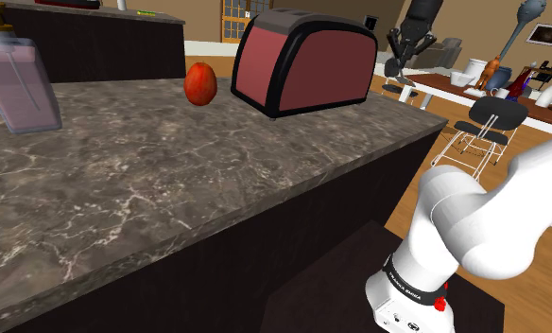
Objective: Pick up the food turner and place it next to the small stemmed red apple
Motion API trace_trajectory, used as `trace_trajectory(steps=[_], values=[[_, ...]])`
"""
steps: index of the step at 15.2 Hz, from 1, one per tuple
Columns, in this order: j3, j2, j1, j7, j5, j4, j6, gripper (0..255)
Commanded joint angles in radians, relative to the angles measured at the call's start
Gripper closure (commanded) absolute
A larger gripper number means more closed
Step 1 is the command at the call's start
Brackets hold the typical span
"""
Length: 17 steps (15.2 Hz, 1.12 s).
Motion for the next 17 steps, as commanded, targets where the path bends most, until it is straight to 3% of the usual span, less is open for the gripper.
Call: trace_trajectory(steps=[1, 7, 17], values=[[-0.004, 0.016, 0.009, -0.007, 0.007, 0.037, -0.022, 255], [-0.026, 0.068, 0.041, -0.032, 0.029, 0.15, -0.085, 255], [0.198, 0.058, 0.026, 0.227, 0.124, 0.009, -0.038, 255]])
